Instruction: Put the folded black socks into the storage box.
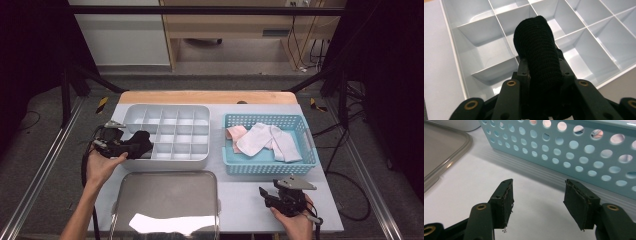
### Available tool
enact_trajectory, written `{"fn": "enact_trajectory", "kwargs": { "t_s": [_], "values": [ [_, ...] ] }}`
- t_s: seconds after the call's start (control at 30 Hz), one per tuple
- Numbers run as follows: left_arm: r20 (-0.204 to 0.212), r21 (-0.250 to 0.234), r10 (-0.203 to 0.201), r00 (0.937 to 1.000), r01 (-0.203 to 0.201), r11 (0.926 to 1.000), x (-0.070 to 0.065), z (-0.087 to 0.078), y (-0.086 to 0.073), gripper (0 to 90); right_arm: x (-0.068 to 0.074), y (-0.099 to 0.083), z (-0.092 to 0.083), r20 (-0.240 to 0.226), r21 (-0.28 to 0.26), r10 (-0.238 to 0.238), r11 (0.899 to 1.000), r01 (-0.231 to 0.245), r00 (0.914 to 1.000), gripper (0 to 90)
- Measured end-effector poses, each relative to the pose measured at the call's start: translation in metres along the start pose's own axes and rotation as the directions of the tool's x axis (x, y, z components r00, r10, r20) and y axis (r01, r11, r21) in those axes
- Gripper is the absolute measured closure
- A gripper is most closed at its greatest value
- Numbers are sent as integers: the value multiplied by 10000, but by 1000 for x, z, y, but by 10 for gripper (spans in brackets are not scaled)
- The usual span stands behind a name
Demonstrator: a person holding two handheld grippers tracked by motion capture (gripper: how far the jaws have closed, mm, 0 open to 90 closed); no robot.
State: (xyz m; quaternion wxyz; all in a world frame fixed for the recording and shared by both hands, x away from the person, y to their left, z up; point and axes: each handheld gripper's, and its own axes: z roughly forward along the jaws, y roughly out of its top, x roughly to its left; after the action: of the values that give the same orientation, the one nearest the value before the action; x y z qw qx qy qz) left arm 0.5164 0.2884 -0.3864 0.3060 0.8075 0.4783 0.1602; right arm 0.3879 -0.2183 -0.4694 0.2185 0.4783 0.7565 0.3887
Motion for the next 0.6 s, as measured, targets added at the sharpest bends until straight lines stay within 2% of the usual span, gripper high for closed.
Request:
{"fn": "enact_trajectory", "kwargs": {
  "t_s": [0.13, 0.23, 0.33, 0.43, 0.6],
  "values": [
    [-94, 353, 182, 9998, -178, 9992, -5, 4, 1, 696, 0, 0, 0, -40, 7, 83, 10000, -83, 10000, 406],
    [-5, 596, 257, 9997, -256, 9979, -7, 9, 2, 701, -1, 0, 1, -2, 24, 42, 10000, -42, 10000, 406],
    [-22, 894, 437, 9990, -434, 9950, -11, 15, 3, 705, -1, 0, 1, -64, 67, 110, 9999, -110, 9999, 406],
    [-139, 1360, 575, 9982, -551, 9892, -17, 26, 4, 707, -1, 0, 1, -50, 91, 90, 9999, -90, 9999, 405],
    [-108, 1628, 449, 9989, -426, 9857, -18, 34, 4, 709, -1, 0, 2, -88, 93, 42, 9999, -42, 10000, 405]
  ]
}}
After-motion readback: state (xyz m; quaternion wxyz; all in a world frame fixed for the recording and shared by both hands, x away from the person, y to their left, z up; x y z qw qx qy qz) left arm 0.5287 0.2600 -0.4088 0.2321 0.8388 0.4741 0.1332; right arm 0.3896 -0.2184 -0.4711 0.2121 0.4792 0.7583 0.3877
